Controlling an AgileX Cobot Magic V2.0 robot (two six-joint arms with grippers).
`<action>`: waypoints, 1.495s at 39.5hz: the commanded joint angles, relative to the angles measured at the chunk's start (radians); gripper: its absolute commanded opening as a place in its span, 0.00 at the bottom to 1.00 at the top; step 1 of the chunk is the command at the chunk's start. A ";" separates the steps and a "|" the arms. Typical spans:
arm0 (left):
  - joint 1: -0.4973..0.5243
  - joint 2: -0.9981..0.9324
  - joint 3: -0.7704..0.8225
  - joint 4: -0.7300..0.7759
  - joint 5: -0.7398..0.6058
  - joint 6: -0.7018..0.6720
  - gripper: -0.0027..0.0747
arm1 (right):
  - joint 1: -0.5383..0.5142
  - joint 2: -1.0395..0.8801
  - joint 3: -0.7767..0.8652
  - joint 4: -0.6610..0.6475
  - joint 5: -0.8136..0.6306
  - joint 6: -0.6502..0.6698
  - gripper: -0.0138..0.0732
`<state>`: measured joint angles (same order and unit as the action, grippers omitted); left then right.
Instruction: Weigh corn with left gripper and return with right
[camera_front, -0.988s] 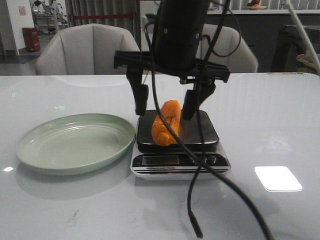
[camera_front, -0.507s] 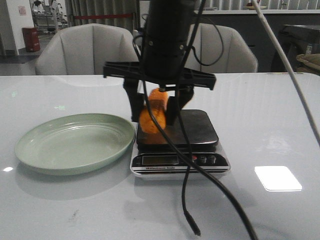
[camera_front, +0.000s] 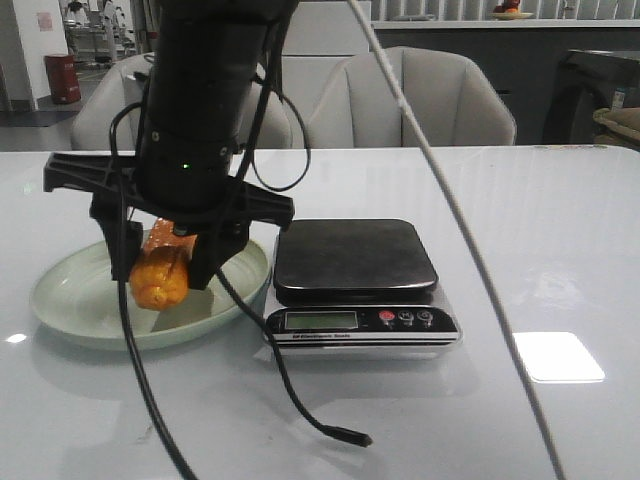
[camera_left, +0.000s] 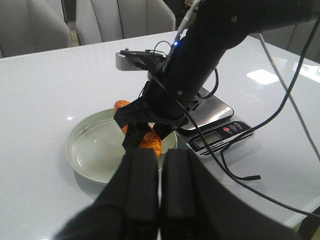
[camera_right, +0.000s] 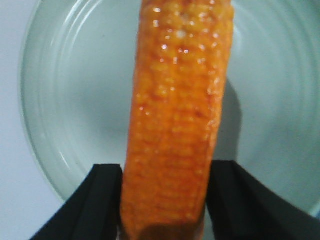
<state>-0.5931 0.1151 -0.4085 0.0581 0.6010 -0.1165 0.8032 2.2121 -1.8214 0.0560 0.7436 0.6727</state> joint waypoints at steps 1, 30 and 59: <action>-0.003 0.011 -0.023 0.001 -0.080 -0.001 0.18 | 0.007 -0.050 -0.033 0.009 -0.083 -0.011 0.78; -0.003 0.011 -0.023 0.001 -0.080 -0.001 0.18 | -0.149 -0.314 -0.069 -0.003 0.242 -0.352 0.85; -0.003 0.011 -0.023 0.001 -0.080 -0.001 0.18 | -0.257 -1.171 0.922 -0.003 -0.371 -0.569 0.85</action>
<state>-0.5931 0.1151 -0.4085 0.0581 0.6010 -0.1165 0.5460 1.1383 -0.9435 0.0557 0.4797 0.1293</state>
